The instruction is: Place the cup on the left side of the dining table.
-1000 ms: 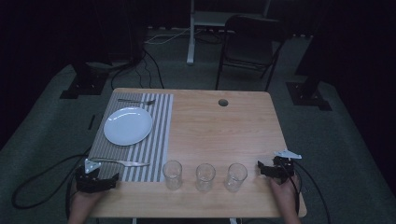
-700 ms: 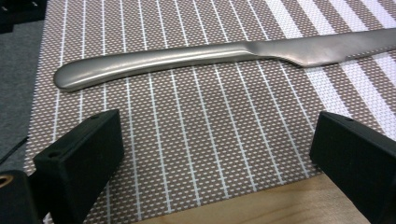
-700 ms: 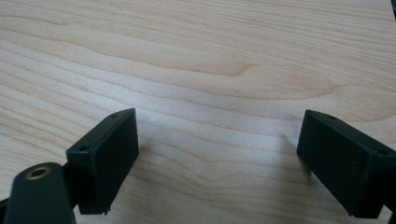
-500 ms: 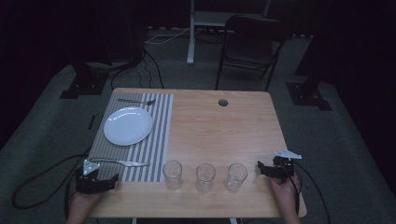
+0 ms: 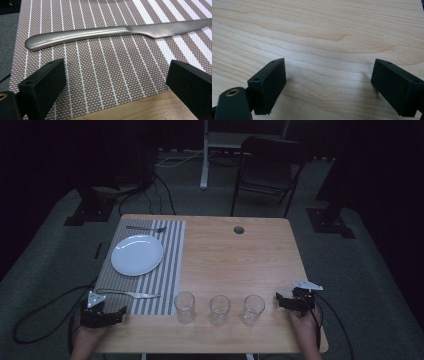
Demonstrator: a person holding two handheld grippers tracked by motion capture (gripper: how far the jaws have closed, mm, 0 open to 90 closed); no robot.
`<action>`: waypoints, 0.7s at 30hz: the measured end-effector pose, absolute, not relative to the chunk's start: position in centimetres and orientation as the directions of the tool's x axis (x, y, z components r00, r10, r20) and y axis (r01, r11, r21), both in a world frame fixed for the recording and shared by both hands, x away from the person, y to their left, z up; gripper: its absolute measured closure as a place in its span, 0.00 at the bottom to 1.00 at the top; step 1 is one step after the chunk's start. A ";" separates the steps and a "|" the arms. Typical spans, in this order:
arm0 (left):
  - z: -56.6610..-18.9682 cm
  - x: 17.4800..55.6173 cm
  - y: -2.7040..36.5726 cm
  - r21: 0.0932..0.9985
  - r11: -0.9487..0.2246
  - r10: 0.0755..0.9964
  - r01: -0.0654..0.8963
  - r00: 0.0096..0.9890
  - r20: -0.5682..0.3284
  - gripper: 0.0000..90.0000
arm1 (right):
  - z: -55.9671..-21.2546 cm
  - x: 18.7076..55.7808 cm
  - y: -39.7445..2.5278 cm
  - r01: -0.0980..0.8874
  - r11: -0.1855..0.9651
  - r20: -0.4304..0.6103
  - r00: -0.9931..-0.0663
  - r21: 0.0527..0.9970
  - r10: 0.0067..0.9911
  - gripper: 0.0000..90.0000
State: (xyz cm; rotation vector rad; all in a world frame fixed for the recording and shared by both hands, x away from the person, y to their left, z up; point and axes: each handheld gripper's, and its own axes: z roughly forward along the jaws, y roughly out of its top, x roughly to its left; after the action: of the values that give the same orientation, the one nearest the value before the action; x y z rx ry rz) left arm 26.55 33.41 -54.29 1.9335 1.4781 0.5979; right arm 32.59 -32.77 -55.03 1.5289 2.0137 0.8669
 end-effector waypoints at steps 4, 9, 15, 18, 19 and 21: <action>-54.2 26.4 33.6 0.717 -0.174 0.960 0.675 0.279 -0.030 0.04 | -55.0 32.6 -32.8 0.669 0.182 0.011 -0.273 0.721 0.962 0.14; -54.1 26.3 33.8 0.726 -0.164 0.957 0.668 0.287 -0.048 0.04 | -55.0 32.6 -32.8 0.669 0.182 0.011 -0.273 0.721 0.962 0.14; -53.7 26.2 33.5 0.735 -0.172 0.951 0.656 0.307 -0.051 0.04 | -55.0 32.6 -32.8 0.669 0.182 0.011 -0.273 0.721 0.962 0.14; -53.2 26.0 33.0 0.747 -0.180 0.942 0.640 0.331 -0.056 0.04 | -55.0 32.6 -32.8 0.669 0.182 0.011 -0.273 0.721 0.962 0.14; -53.0 26.0 32.9 0.752 -0.183 0.940 0.633 0.338 -0.056 0.04 | -55.0 32.6 -32.8 0.669 0.182 0.011 -0.273 0.721 0.962 0.14; -52.7 25.9 32.6 0.758 -0.184 0.933 0.626 0.353 -0.066 0.04 | -55.0 32.6 -32.8 0.669 0.182 0.011 -0.273 0.721 0.962 0.14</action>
State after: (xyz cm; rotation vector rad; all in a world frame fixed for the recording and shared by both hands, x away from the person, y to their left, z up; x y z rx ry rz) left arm 25.93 32.57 -52.71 1.9052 1.3589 0.5486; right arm 32.60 -32.77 -55.03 1.5288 2.0133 0.8673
